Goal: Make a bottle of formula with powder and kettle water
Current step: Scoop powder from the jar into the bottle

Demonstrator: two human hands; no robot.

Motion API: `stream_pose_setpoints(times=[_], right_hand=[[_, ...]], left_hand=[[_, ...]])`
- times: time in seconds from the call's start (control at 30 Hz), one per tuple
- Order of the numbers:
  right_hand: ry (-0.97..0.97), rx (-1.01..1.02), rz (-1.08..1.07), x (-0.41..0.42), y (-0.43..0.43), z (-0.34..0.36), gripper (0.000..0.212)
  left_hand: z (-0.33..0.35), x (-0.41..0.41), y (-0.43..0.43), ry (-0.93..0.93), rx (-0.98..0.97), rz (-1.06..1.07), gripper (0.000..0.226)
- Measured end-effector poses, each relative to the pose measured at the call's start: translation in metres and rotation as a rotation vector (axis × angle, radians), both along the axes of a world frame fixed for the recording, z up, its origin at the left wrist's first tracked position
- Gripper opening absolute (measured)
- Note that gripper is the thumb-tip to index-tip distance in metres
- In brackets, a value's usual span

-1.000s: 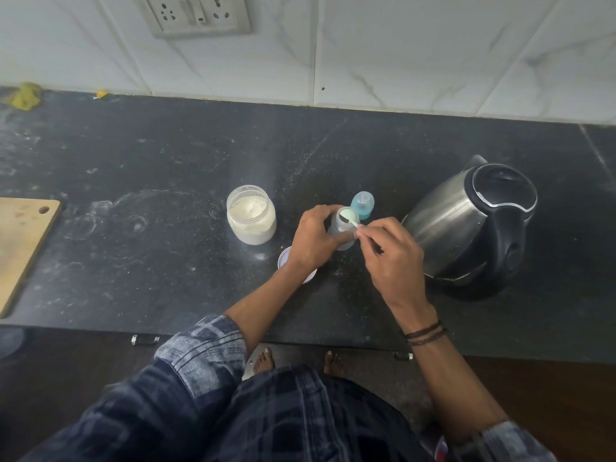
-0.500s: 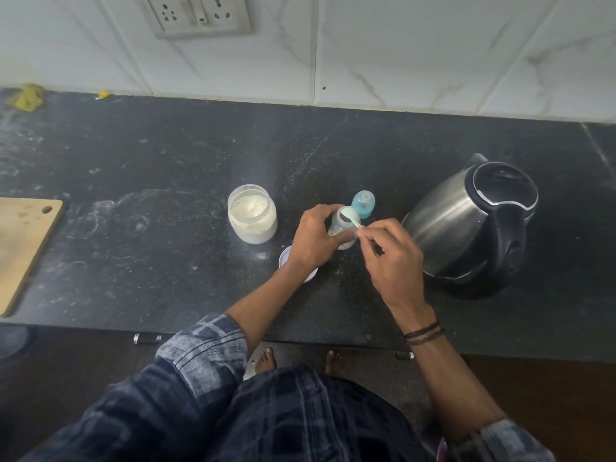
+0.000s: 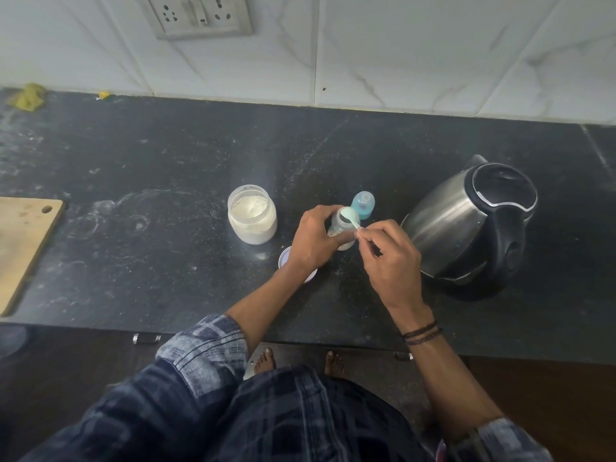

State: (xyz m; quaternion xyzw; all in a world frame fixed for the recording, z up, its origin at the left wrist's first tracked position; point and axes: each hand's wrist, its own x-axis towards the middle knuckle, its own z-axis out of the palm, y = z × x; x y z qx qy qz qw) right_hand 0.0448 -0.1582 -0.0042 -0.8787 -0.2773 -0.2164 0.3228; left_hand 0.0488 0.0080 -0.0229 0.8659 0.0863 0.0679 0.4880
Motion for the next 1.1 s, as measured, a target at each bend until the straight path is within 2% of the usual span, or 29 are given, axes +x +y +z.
stream_pose_setpoints(times=[0.33,0.47,0.63,0.97,1.1], right_hand=[[0.02,0.007,-0.013,0.0,0.001,-0.002,0.012],[0.055,0.072,-0.023,0.001,0.002,-0.002,0.009],[0.212,0.349,-0.081,-0.003,0.005,0.001,0.008],[0.544,0.699,-0.224,-0.009,0.013,0.006,0.012],[0.745,1.005,-0.293,-0.008,0.016,0.017,0.01]], left_hand=[[0.0,0.0,0.0,0.01,-0.003,0.009,0.052],[0.002,-0.001,0.0,0.02,0.0,0.007,0.052],[0.005,-0.002,0.0,0.008,-0.005,0.013,0.05],[0.006,-0.002,-0.001,0.05,-0.001,0.031,0.055],[0.006,-0.003,-0.001,0.069,-0.035,0.035,0.057]])
